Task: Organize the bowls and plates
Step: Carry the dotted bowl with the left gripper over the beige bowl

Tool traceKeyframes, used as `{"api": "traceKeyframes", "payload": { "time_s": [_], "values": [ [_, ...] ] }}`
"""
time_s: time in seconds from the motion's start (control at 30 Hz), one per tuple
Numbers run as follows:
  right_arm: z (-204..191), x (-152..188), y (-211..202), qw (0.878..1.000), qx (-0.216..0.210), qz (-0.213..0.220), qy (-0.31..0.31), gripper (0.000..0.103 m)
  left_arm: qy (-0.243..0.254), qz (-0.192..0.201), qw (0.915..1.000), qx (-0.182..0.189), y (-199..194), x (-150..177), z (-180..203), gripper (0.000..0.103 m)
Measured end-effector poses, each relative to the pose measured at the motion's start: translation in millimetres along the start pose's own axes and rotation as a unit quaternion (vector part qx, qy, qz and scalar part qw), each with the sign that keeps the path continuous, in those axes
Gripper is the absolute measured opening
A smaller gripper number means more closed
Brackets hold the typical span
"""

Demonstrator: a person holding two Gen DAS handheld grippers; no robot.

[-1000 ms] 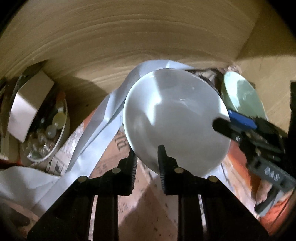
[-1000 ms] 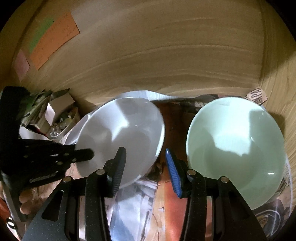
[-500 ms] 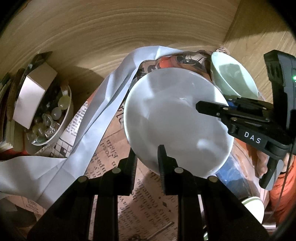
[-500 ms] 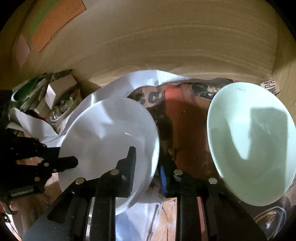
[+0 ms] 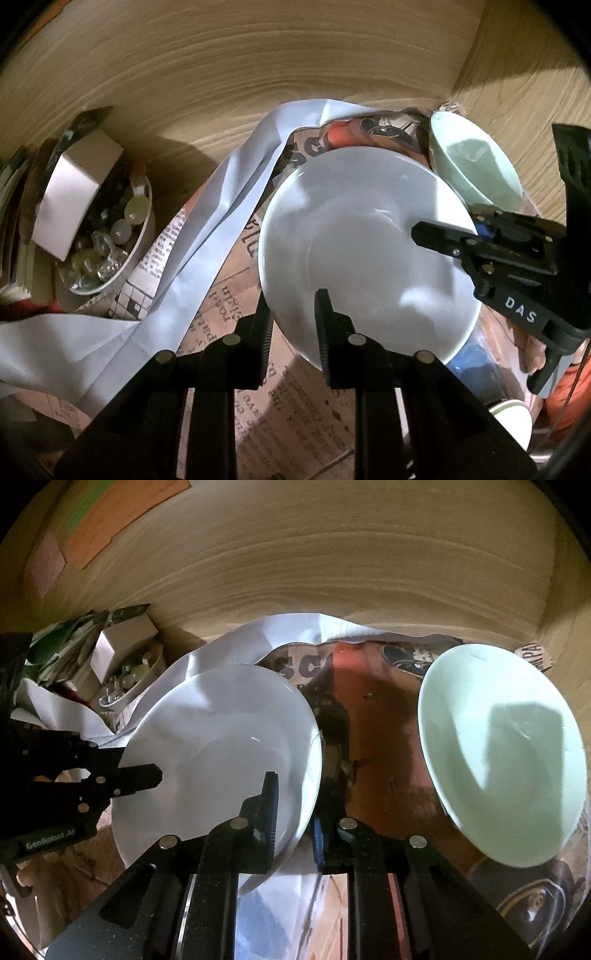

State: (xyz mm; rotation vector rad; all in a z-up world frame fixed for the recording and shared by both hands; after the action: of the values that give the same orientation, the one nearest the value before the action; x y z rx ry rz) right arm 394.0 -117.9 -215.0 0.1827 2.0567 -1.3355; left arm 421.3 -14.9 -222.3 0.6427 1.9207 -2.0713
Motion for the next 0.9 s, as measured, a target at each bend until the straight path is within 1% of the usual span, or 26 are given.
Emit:
{"api": "traceKeyframes", "payload": {
  "time_s": [0.2,0.33,0.43,0.7,0.9],
  "values": [
    [-13,2,-21,1.0,0.001,0.015,-0.004,0.016,-0.01,0.029,0.9995,-0.002,-25,5,-3,0.019],
    [-22,2,-39,0.999,-0.003,0.033,-0.005,0.016,-0.023,0.056,0.9981,0.01,-49,8,-4,0.019],
    [-31,1,-55,0.999,-0.01,0.049,-0.004,0.016,-0.023,0.075,0.9969,0.012,-68,13,-5,0.019],
    [-59,8,-83,0.997,-0.025,0.074,-0.014,0.016,-0.052,0.115,0.9917,0.028,-108,34,-12,0.019],
    [-80,14,-95,0.995,-0.033,0.087,-0.029,0.015,-0.063,0.141,0.9877,0.025,-132,53,-21,0.019]
  ]
}}
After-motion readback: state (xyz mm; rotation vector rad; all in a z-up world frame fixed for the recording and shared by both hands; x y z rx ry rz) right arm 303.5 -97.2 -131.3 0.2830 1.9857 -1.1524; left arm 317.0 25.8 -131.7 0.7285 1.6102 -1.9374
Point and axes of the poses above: each gripper's, at about its wrist camera, not at the fingertips, and y roughly the way its jaws point, z to its right, x to its underside, the point moved 7 cm from there along y, roughly the way its jaws point, and after that the axes turned 2 degrees about z, right-handed, at the moved point
